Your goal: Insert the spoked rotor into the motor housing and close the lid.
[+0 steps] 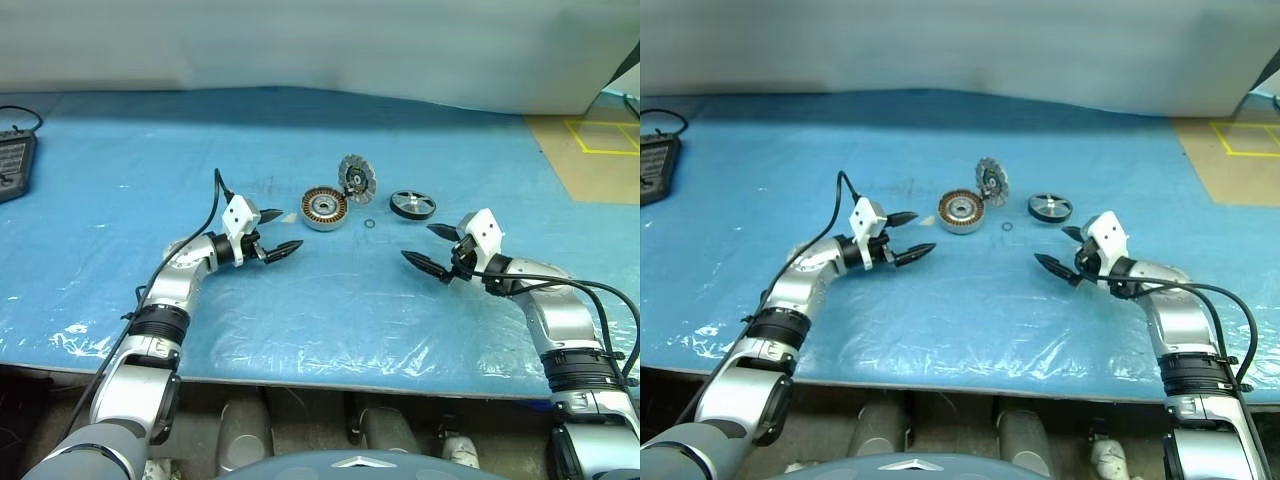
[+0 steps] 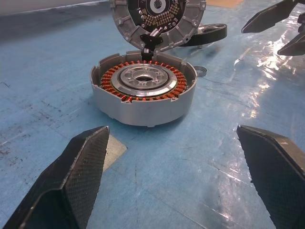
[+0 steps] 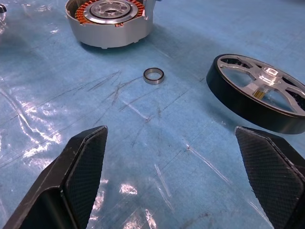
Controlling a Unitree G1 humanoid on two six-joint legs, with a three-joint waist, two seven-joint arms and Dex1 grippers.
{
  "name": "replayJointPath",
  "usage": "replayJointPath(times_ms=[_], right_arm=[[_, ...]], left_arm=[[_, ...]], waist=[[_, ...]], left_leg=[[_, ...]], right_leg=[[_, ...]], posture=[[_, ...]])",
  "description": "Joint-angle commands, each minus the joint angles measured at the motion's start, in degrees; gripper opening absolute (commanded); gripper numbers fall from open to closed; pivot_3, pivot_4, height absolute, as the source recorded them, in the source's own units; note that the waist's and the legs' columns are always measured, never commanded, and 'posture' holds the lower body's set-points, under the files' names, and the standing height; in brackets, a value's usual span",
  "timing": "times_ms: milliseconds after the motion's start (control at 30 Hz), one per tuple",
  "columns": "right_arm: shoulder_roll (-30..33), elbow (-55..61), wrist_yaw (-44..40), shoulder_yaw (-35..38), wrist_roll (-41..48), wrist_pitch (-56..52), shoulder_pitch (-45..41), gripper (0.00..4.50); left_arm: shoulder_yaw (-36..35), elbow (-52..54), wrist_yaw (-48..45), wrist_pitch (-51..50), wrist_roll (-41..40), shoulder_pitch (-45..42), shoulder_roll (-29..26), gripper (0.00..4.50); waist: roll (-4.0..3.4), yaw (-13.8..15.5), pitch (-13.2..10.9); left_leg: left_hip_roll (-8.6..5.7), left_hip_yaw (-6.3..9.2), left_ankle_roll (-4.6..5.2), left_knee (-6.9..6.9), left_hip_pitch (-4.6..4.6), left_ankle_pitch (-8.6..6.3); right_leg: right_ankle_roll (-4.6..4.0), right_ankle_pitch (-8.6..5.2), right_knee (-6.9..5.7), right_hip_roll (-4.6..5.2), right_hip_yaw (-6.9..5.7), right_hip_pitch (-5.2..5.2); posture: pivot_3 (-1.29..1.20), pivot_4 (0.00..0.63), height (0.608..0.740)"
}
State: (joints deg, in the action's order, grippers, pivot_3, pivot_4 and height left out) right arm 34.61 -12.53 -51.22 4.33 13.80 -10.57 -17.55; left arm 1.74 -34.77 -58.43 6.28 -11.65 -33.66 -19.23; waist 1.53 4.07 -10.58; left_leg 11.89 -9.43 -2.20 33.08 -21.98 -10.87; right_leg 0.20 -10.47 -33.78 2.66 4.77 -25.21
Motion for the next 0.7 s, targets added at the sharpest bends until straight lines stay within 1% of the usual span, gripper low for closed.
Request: replayJointPath(times_ms=[33,700], right_arm=[[0.4,1.9,0.1,0.7,0.7,0.0,-1.5,4.47],[0.0,2.7,0.9,0.6,0.5,0.4,-0.5,4.47]], left_arm=[[-0.2,2.3,0.0,0.2,-0.5,-0.9,0.1,4.5],[0.1,1.3,-1.6,0.1,-0.2,-2.1,-0.4,4.5]], waist=[[0.0,0.0,0.0],[0.0,0.0,0.0]], left_leg=[[0.0,0.0,0.0,0.0,0.0,0.0],[0.0,0.0,0.01,0.0,-0.01,0.01]], right_leg=[[0.0,0.0,0.0,0.0,0.0,0.0],[0.0,0.0,0.0,0.01,-0.01,0.0]], posture=[[0.0,0.15,0.74],[0.0,0.15,0.74]])
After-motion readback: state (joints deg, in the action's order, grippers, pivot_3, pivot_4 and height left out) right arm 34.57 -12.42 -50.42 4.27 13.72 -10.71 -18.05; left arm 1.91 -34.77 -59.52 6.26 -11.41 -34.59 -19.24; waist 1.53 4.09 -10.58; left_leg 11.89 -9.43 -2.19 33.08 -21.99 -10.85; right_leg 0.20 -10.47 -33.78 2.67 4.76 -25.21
